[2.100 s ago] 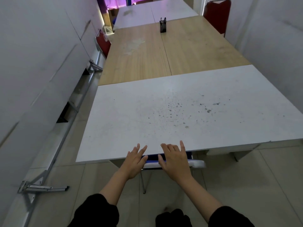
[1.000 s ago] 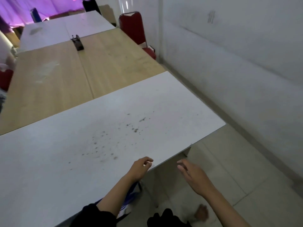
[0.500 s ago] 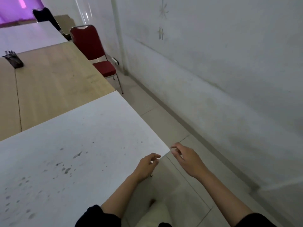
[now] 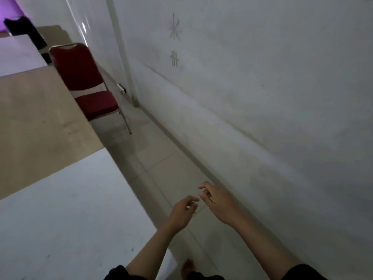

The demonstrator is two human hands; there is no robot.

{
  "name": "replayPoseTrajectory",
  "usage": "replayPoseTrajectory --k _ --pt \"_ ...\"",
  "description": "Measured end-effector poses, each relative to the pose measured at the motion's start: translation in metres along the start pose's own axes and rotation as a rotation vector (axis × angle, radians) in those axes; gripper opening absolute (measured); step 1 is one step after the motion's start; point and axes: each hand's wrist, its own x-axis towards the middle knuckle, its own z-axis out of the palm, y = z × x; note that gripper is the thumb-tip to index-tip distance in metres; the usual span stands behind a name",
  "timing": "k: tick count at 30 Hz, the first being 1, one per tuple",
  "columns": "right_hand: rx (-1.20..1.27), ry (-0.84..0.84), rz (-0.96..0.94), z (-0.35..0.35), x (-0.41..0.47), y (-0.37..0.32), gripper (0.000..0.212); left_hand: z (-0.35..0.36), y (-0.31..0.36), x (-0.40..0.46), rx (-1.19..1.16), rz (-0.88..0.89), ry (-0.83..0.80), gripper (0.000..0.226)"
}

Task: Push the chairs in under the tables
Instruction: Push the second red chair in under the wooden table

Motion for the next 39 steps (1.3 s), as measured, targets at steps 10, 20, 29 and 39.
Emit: replayPoseTrajectory --k 10,20,29,39 --pt "0.073 -0.032 0.017 -0.024 0.099 0.04 0.026 -0.026 0.028 0.108 -0.008 -0.002 0.051 0.02" --pt "0.114 -0.274 -0.183 -0.018 0.242 0.039 0.018 -0.089 0.03 0.176 -0.078 -0.154 0.357 0.023" --pt "0.16 -0.293 -0.27 -0.06 0.365 0.054 0.017 -0.109 0.067 0.253 -0.134 -0.199 0.541 0.023" --pt "0.169 -0.42 -0.315 -0.039 0.486 0.03 0.019 -0.179 0.066 0.323 -0.213 -0.238 0.657 0.024"
